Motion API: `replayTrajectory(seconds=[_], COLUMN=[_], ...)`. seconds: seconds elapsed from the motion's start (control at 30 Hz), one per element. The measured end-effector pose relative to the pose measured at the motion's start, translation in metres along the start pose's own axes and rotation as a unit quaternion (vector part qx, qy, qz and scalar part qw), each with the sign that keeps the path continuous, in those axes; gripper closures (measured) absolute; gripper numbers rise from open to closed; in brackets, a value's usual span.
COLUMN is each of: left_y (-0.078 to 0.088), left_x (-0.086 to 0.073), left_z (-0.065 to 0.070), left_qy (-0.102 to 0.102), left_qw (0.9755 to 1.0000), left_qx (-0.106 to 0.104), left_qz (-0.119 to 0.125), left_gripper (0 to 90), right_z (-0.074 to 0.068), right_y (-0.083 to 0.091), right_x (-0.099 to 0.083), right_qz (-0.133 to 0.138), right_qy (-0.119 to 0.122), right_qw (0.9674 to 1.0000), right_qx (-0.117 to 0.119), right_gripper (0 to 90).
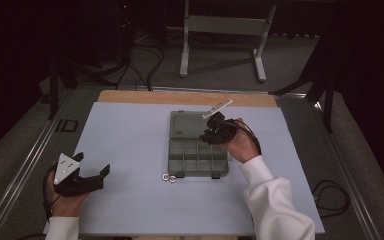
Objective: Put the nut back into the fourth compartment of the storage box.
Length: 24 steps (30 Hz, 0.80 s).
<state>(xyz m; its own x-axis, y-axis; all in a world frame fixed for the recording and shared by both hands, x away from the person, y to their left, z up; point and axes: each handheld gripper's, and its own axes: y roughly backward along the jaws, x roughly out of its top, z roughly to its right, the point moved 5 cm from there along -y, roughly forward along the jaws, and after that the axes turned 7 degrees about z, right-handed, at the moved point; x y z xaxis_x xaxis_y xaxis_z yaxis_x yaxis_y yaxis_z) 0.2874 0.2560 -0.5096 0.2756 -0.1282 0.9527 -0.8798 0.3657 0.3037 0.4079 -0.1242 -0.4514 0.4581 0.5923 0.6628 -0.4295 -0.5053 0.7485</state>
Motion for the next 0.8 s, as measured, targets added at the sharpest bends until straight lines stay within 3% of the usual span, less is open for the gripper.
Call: replayTrajectory(seconds=[0.8], left_y=[0.001], left_x=[0.001], left_z=[0.000], left_qy=[0.004], left_qw=[1.0000], left_qx=[0.000], left_qz=[0.003], left_gripper=[3.7], right_z=[0.022], right_y=[-0.003], right_x=[-0.016], right_qz=[-0.025], right_qy=[-0.022], right_qw=[0.9993], right_qx=[-0.018], right_gripper=[70.2])
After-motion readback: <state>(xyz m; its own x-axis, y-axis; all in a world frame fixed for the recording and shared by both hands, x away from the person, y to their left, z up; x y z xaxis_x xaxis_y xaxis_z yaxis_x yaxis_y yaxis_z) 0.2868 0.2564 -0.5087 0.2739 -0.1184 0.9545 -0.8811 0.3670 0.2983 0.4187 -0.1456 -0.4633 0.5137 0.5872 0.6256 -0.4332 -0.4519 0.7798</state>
